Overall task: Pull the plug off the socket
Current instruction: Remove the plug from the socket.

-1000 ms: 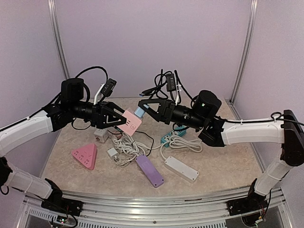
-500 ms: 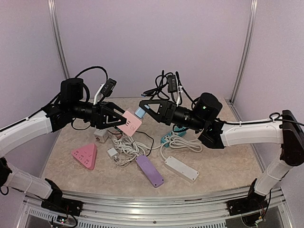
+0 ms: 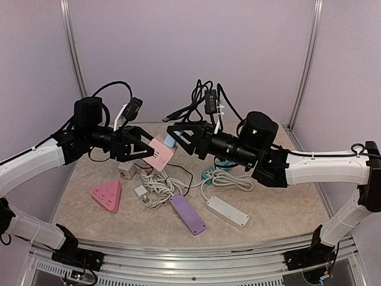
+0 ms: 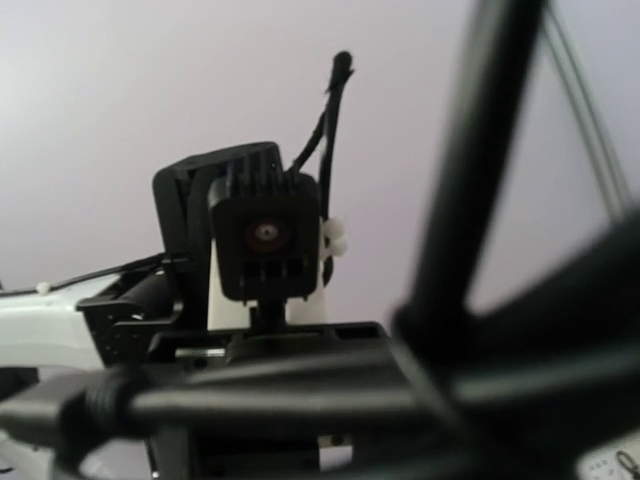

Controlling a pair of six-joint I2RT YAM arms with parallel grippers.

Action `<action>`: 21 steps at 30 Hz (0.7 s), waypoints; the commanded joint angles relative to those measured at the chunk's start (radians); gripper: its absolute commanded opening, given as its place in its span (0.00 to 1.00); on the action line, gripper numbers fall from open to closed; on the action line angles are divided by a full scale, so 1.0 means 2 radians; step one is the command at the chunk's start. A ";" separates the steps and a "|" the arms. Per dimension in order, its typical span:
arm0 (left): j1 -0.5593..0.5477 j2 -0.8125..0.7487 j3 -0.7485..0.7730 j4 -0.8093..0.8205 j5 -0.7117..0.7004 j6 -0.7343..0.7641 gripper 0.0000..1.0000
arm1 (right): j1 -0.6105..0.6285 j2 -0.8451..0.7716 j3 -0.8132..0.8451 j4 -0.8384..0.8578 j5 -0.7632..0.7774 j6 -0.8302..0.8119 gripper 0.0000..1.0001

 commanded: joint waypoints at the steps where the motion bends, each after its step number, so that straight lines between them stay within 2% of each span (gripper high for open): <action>1: -0.004 -0.003 0.009 0.019 0.005 -0.009 0.00 | 0.022 0.008 0.016 -0.097 0.080 -0.079 0.00; 7: -0.003 -0.003 0.010 0.017 0.007 -0.008 0.00 | 0.025 -0.002 0.012 -0.101 0.095 -0.089 0.00; 10: -0.003 -0.005 0.010 0.019 0.013 -0.006 0.00 | 0.019 -0.009 -0.002 -0.072 0.077 -0.071 0.00; 21: -0.005 -0.019 0.009 0.018 0.017 -0.004 0.00 | -0.044 -0.006 -0.065 0.094 -0.038 0.085 0.00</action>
